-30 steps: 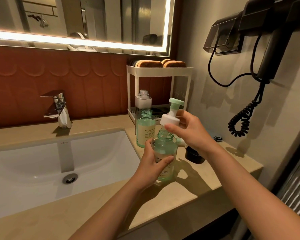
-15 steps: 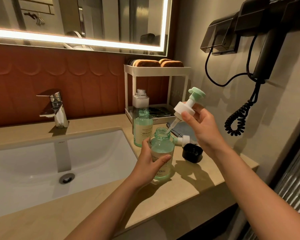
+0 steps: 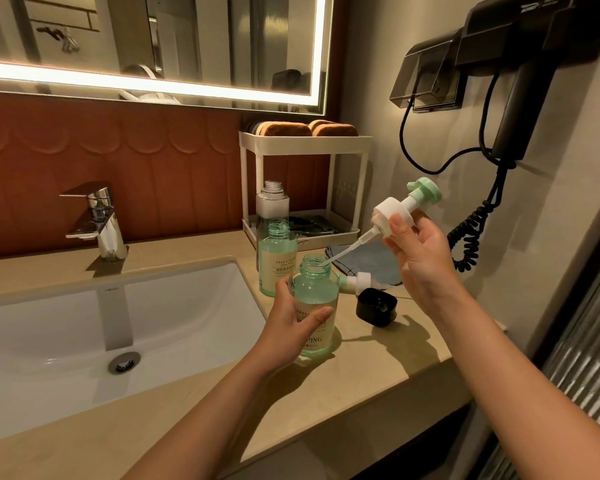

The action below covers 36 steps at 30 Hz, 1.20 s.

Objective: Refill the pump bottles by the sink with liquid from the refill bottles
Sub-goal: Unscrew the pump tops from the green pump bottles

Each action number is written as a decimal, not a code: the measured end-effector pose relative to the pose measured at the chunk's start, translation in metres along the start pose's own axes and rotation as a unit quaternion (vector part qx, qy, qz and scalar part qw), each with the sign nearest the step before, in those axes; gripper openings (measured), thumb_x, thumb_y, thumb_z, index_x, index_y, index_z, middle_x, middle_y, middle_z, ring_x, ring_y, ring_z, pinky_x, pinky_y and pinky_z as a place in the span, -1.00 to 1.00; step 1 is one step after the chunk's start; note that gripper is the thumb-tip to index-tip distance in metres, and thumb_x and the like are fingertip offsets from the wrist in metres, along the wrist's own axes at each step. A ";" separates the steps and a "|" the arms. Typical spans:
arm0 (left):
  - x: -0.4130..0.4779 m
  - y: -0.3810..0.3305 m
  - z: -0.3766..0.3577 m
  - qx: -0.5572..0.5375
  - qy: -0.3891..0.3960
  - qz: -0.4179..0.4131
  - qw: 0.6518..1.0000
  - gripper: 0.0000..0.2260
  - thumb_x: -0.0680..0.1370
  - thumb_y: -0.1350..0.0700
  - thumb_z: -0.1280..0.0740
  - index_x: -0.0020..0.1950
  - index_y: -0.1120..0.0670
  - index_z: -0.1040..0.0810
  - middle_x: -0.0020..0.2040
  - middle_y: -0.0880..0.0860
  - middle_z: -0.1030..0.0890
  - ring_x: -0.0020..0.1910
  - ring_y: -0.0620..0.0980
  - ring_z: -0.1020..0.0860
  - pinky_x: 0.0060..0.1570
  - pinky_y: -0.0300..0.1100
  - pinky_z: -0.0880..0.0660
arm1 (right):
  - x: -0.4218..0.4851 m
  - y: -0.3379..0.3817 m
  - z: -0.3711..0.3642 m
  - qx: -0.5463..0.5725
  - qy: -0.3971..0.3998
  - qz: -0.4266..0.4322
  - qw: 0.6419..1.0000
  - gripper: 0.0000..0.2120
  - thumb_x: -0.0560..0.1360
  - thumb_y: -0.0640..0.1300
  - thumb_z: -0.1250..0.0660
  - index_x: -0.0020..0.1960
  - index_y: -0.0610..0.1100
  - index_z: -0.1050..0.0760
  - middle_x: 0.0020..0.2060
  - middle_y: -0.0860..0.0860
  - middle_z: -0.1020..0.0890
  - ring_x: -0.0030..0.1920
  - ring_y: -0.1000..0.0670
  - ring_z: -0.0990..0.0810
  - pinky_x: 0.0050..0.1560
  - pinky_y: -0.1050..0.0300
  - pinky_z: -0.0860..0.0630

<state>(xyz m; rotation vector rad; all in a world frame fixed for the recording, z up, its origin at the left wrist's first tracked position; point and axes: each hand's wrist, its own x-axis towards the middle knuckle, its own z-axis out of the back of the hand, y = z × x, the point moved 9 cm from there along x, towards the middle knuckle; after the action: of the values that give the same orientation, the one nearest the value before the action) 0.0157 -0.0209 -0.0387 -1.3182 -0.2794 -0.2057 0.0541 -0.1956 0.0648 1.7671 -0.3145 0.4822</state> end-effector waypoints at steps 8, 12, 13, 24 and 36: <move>0.009 0.003 0.001 -0.003 -0.010 -0.006 1.000 -0.40 0.49 0.10 -0.36 0.39 -0.01 -0.07 0.35 0.01 -0.35 0.30 -0.06 -0.39 0.25 -0.18 -0.38 | 0.004 -0.011 0.019 0.047 -0.050 -0.041 0.997 -0.78 0.45 0.01 -0.28 0.07 -0.01 -0.46 -0.02 0.06 -0.61 0.05 0.10 -0.57 -0.01 0.28 -0.46; 0.014 0.004 0.001 -0.001 -0.016 -0.006 1.000 -0.41 0.49 0.09 -0.36 0.38 -0.02 -0.07 0.33 0.00 -0.35 0.30 -0.05 -0.38 0.29 -0.09 -0.38 | 0.009 -0.021 0.030 0.077 -0.084 -0.080 0.990 -0.81 0.53 -0.05 -0.23 0.13 -0.05 -0.44 0.01 0.03 -0.60 0.09 0.05 -0.55 0.06 0.19 -0.42; 0.015 0.004 0.001 0.001 -0.017 -0.005 1.000 -0.40 0.49 0.09 -0.36 0.39 -0.01 -0.06 0.33 0.00 -0.35 0.31 -0.04 -0.37 0.31 -0.04 -0.37 | 0.010 -0.022 0.032 0.077 -0.088 -0.086 0.989 -0.80 0.54 -0.05 -0.23 0.14 -0.07 -0.44 0.01 0.02 -0.60 0.09 0.04 -0.55 0.08 0.17 -0.41; 0.045 0.010 0.009 0.160 -0.076 0.004 0.984 -0.34 0.52 -0.05 -0.30 0.46 0.09 -0.01 0.41 0.08 -0.27 0.39 0.05 -0.28 0.36 0.04 -0.29 | 0.012 -0.028 0.050 -0.192 -0.042 -0.085 0.977 -0.83 0.51 0.10 -0.26 -0.01 0.02 -0.51 -0.04 -0.03 -0.58 0.00 -0.01 -0.53 -0.01 0.11 -0.46; 0.059 0.003 0.012 0.400 -0.150 0.031 0.904 -0.36 0.54 -0.20 -0.20 0.43 0.16 -0.08 0.34 0.15 -0.25 0.30 0.09 -0.28 0.27 -0.04 -0.31 | -0.010 -0.063 0.006 -0.543 0.223 -0.130 0.799 -0.70 0.41 0.05 -0.40 0.04 -0.10 -0.52 -0.17 0.01 -0.56 -0.25 0.08 -0.51 -0.35 0.21 -0.37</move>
<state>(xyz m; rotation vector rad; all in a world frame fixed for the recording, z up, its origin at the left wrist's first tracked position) 0.0718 -0.0078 -0.0200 -0.5290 -0.5175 0.1669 0.0747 -0.1860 0.0051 0.5190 0.0226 0.3758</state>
